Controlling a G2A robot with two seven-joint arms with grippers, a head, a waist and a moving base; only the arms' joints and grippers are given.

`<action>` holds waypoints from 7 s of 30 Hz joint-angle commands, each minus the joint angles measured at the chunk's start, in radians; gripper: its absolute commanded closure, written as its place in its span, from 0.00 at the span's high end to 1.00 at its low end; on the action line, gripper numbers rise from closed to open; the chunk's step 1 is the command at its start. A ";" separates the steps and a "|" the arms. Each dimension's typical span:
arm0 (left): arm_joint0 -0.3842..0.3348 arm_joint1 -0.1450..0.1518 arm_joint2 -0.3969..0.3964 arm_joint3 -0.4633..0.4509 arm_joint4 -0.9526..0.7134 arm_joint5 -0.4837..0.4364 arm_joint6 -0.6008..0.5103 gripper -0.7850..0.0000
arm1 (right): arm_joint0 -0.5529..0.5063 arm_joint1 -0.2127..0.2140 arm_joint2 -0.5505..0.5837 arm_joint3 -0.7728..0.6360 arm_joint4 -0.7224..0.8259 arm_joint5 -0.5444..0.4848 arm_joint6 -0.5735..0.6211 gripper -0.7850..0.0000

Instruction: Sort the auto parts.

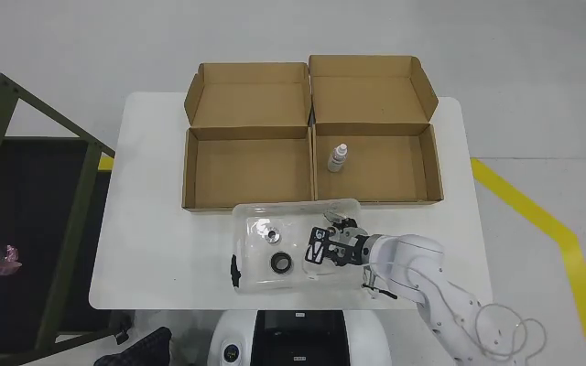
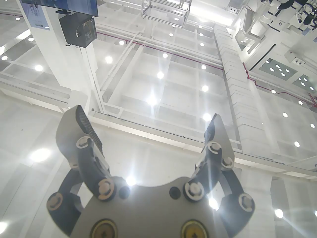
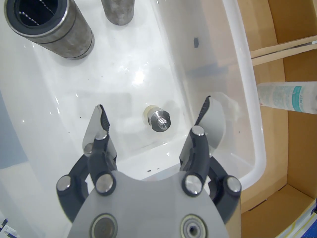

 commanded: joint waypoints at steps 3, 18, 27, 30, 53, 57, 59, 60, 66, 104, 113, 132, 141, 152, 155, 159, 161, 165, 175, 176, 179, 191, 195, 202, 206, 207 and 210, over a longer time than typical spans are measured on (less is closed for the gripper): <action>0.000 0.000 0.000 0.000 0.000 0.000 0.000 1.00 | 0.011 -0.001 -0.007 0.010 0.001 0.002 0.006 0.49; 0.000 0.000 0.000 0.000 0.000 0.000 0.000 1.00 | 0.035 -0.003 -0.036 0.039 -0.016 0.005 0.024 0.29; 0.000 0.000 0.000 0.000 0.000 0.000 0.000 1.00 | 0.025 0.000 -0.039 -0.002 -0.028 -0.001 0.012 0.00; 0.000 0.000 0.000 0.000 0.000 0.000 0.000 1.00 | 0.005 0.004 -0.033 -0.045 -0.023 -0.006 -0.010 0.00; 0.000 0.000 0.000 0.000 0.000 0.000 0.000 1.00 | 0.008 0.019 0.115 -0.008 0.460 -0.138 -0.361 0.00; 0.000 0.000 0.000 0.000 0.000 0.000 0.000 1.00 | 0.022 0.021 0.139 0.022 0.580 -0.156 -0.411 0.00; 0.000 0.000 0.000 0.000 0.000 0.000 0.000 1.00 | 0.028 0.021 0.142 0.046 0.673 -0.185 -0.446 0.00; 0.000 0.000 0.000 0.000 0.000 0.000 0.000 1.00 | 0.037 0.022 0.146 0.068 0.717 -0.203 -0.452 0.00; 0.000 0.000 0.000 0.000 0.000 0.000 0.000 1.00 | 0.091 0.029 0.162 0.174 0.926 -0.251 -0.447 0.00; 0.000 0.000 0.000 0.000 0.000 0.000 0.000 1.00 | 0.050 0.058 0.285 0.168 1.112 -0.258 -0.463 0.00; 0.000 0.000 0.000 0.000 0.000 0.000 0.000 1.00 | 0.045 0.061 0.293 0.154 0.994 -0.234 -0.451 0.00; 0.000 0.000 0.000 0.000 0.000 0.000 0.000 1.00 | 0.024 0.081 0.396 0.113 0.573 -0.011 -0.366 0.00; 0.000 0.000 0.000 0.000 0.000 0.000 0.000 1.00 | 0.107 0.076 0.306 0.145 0.404 0.086 -0.258 0.00; 0.000 0.000 0.000 0.000 0.000 0.000 0.000 1.00 | 0.241 0.058 0.175 0.273 0.302 0.155 -0.159 0.00; 0.000 0.000 0.000 0.000 0.000 0.000 0.000 1.00 | 0.270 0.053 0.146 0.311 0.284 0.169 -0.136 0.00; 0.000 0.000 0.000 0.000 0.000 0.000 0.000 1.00 | 0.303 0.046 0.113 0.353 0.274 0.179 -0.116 0.00; 0.000 0.000 0.000 0.000 0.000 0.000 0.000 1.00 | 0.319 0.042 0.100 0.376 0.268 0.195 -0.102 0.00; 0.000 0.000 0.000 0.000 0.000 0.000 0.000 1.00 | 0.341 0.034 0.073 0.408 0.276 0.206 -0.089 0.00; 0.000 0.000 0.000 0.000 0.000 0.000 0.000 1.00 | 0.388 0.019 0.025 0.465 0.277 0.218 -0.071 0.00; 0.000 0.000 0.000 0.000 0.000 0.000 0.000 1.00 | 0.392 0.018 0.019 0.473 0.276 0.218 -0.069 0.04; 0.000 0.000 0.000 0.000 0.000 0.000 0.000 1.00 | 0.405 0.013 0.004 0.492 0.278 0.218 -0.066 0.20; 0.000 0.000 0.000 0.000 0.000 0.000 0.000 1.00 | 0.407 0.011 0.015 0.479 0.290 0.210 -0.079 0.47; 0.000 0.000 0.000 0.000 0.000 0.000 0.000 1.00 | 0.379 0.020 0.056 0.422 0.296 0.200 -0.083 0.50; 0.000 0.000 0.000 0.000 0.000 0.000 0.000 1.00 | 0.306 0.040 0.143 0.282 0.329 0.175 -0.084 0.60; 0.000 0.000 0.000 0.000 0.000 0.000 0.000 1.00 | 0.243 0.051 0.194 0.188 0.359 0.167 -0.091 0.69; 0.000 0.000 0.000 0.000 0.000 0.000 0.000 1.00 | 0.226 0.054 0.205 0.165 0.359 0.163 -0.091 0.70; 0.000 0.000 0.000 0.000 0.000 0.000 0.000 1.00 | 0.170 0.061 0.230 0.092 0.362 0.146 -0.101 0.73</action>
